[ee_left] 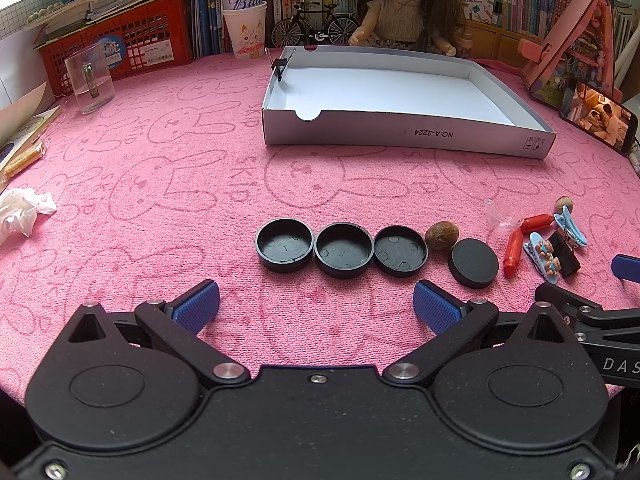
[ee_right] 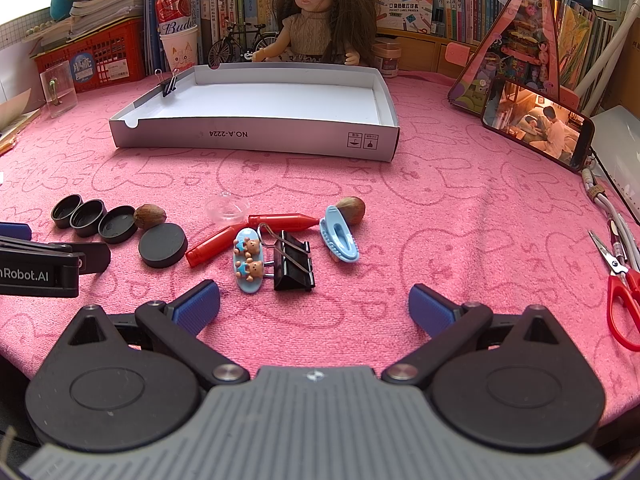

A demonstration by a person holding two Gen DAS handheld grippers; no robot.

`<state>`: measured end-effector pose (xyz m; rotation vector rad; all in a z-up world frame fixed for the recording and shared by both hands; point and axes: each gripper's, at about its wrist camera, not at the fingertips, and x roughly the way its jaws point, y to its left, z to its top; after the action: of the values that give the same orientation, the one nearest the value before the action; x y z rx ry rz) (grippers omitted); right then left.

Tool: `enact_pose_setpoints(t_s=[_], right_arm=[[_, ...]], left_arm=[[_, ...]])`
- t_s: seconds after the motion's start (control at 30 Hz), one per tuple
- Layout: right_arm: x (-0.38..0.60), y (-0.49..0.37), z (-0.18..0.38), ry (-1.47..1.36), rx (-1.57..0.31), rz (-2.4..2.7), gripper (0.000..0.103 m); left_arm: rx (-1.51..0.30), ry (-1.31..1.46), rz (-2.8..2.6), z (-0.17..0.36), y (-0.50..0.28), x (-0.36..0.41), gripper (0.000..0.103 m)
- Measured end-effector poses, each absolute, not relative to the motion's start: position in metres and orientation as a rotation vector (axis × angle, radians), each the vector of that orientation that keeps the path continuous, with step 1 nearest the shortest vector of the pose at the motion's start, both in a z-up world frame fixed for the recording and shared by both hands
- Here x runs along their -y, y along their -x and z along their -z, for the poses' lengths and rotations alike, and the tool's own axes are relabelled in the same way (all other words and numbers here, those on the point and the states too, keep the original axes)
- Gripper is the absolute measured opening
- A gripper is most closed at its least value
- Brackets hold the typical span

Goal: Organize rigid objects

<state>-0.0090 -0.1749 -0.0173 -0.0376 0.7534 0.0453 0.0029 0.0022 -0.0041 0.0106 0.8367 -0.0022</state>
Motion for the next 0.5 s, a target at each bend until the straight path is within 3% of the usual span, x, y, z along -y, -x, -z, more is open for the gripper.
enact_pose_setpoints(t_s=[0.5], right_arm=[[0.1755,0.0087,0.0176,0.039,-0.749,-0.050,0.103]], left_arm=[[-0.838,-0.011,0.002,0.0045,-0.0030,-0.0024,0.103]])
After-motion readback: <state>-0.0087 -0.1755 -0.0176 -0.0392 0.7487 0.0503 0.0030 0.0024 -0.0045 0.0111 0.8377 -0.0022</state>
